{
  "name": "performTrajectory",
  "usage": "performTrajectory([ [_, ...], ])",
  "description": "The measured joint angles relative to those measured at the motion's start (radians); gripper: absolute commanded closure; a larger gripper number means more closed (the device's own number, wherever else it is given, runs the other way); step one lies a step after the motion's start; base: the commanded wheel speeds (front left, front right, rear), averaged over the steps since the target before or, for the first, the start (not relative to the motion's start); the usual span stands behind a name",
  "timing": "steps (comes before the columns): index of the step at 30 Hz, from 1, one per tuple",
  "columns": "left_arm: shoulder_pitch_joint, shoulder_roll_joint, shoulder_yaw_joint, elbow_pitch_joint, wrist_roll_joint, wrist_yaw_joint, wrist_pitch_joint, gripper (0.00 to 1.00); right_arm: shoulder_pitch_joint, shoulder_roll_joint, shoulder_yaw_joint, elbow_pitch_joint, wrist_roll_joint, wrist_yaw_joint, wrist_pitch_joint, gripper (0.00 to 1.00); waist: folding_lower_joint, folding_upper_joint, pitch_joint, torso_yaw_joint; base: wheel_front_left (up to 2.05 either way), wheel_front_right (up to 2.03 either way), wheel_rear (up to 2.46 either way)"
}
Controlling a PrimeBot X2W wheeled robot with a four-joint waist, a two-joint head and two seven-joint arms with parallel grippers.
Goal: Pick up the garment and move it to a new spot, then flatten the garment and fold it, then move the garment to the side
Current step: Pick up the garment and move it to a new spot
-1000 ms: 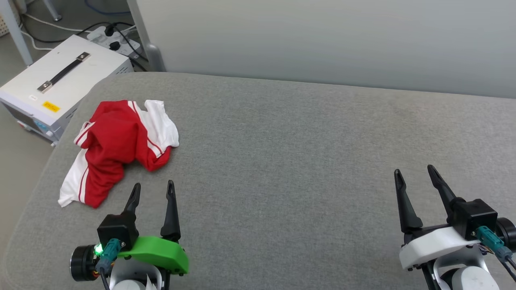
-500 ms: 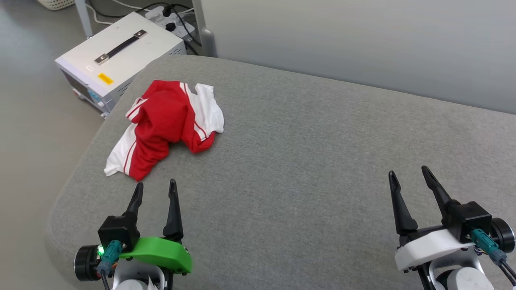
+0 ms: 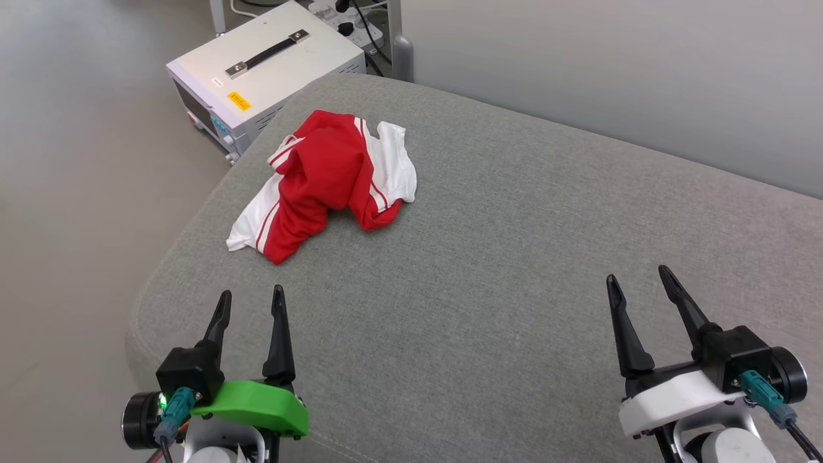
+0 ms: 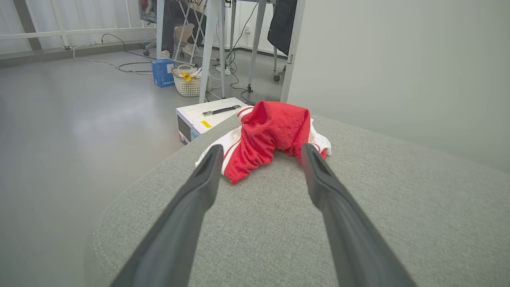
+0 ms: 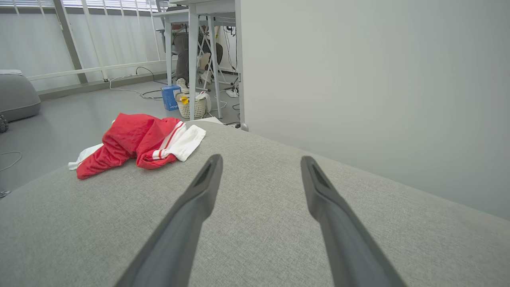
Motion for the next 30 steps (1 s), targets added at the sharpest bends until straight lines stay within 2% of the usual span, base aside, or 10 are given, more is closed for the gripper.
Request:
performTrajectory([
  [16, 0.0, 0.0, -0.003, 0.009, -0.026, 0.007, -0.031, 0.0, 0.0, 0.0, 0.016, 0.011, 0.015, 0.0, -0.032, 0.0, 0.0, 0.0, -0.006, 0.062, 0.0, 0.0, 0.0],
  [24, -0.001, 0.0, -0.004, 0.016, -0.036, 0.005, -0.04, 0.0, 0.0, 0.0, 0.022, 0.011, 0.017, 0.0, -0.036, 0.0, 0.0, 0.0, 0.007, 0.055, 0.0, 0.0, 0.0],
  [27, -0.012, 0.0, -0.002, 0.04, -0.042, -0.007, -0.04, 0.0, -0.002, 0.0, 0.02, 0.011, 0.013, 0.0, -0.036, 0.0, 0.0, 0.0, 0.02, 0.048, 0.0, 0.0, 0.0],
  [30, -0.036, 0.0, -0.002, 0.072, -0.042, -0.038, -0.04, 0.0, -0.005, 0.0, 0.02, 0.01, 0.003, 0.0, -0.036, 0.0, 0.0, 0.0, 0.033, 0.038, 0.0, 0.0, 0.0],
])
